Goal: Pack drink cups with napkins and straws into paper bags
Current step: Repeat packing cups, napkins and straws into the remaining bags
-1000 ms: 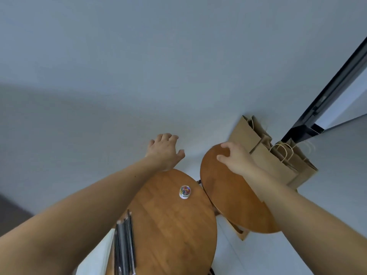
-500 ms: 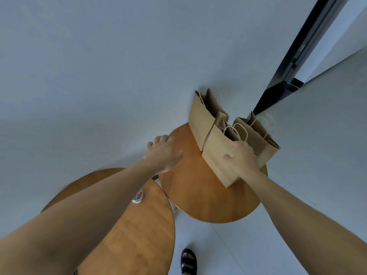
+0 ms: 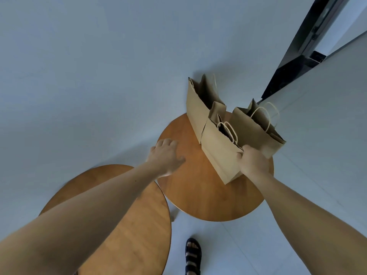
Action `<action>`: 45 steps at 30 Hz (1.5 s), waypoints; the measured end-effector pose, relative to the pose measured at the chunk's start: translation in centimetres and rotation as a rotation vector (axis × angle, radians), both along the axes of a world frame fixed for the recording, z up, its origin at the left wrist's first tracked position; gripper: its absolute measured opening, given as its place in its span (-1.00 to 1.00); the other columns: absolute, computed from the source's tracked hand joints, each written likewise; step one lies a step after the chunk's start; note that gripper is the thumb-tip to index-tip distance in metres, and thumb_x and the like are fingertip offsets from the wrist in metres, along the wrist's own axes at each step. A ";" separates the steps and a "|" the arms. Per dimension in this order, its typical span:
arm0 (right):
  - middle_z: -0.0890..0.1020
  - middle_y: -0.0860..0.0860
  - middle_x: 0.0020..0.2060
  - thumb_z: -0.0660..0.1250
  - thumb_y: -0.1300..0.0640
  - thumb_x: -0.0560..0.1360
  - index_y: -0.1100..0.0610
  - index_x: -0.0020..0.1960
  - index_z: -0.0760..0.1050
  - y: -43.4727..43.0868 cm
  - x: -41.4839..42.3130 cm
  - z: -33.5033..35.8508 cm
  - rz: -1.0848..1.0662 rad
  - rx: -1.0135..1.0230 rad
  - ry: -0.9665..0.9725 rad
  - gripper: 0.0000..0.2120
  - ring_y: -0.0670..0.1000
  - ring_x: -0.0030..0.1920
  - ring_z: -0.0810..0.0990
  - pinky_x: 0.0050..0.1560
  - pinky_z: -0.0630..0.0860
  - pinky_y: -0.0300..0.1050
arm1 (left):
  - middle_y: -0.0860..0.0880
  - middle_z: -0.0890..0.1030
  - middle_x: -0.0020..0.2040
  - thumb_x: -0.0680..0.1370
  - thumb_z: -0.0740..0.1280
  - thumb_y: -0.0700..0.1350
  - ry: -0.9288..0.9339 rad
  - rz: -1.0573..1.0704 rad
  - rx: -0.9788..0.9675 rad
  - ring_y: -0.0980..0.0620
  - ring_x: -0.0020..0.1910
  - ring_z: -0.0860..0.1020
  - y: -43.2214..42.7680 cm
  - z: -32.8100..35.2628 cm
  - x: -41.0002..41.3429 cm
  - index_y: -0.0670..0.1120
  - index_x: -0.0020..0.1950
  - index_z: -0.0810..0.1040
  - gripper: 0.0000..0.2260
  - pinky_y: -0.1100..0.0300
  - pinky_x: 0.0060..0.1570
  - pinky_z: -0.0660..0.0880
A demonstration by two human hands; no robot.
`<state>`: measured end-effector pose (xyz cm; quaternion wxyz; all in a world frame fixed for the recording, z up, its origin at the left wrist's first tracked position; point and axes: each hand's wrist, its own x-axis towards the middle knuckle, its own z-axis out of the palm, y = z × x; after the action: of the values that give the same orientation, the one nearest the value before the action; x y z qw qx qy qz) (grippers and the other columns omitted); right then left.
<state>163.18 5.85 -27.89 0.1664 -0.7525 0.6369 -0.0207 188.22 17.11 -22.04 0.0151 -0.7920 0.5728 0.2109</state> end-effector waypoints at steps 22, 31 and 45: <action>0.28 -0.09 -0.49 0.29 0.09 0.49 0.07 -0.31 0.24 22.2 19.1 8.6 0.590 -0.294 -0.210 -0.72 -0.01 -0.51 0.30 -0.47 0.12 -0.18 | -0.06 0.28 0.52 0.61 0.16 0.19 0.079 0.374 -0.101 -0.10 0.50 0.21 22.4 3.3 11.2 -0.01 0.55 0.22 -0.45 -0.07 0.39 0.29; 0.27 -0.11 -0.47 0.29 0.13 0.50 0.06 -0.29 0.23 33.9 25.9 6.3 0.759 -0.242 -0.239 -0.73 -0.03 -0.50 0.28 -0.50 0.10 -0.21 | -0.07 0.26 0.54 0.61 0.16 0.15 0.117 0.555 -0.095 -0.12 0.51 0.19 35.7 2.0 15.9 -0.03 0.56 0.21 -0.45 -0.08 0.39 0.28; 0.56 -0.12 -0.25 0.21 -0.25 0.53 0.02 0.15 0.40 39.0 24.3 0.6 0.824 0.309 -0.087 -0.63 -0.13 -0.27 0.56 -0.31 0.49 -0.21 | -0.12 0.28 0.54 0.59 0.21 0.19 0.230 0.635 0.054 -0.17 0.51 0.23 41.2 -3.2 14.4 -0.05 0.55 0.20 -0.40 -0.12 0.41 0.30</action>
<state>187.51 44.84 -27.34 0.2978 -0.9084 0.2715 0.1111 202.59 58.28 -25.28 -0.0952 -0.9011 0.2895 0.3083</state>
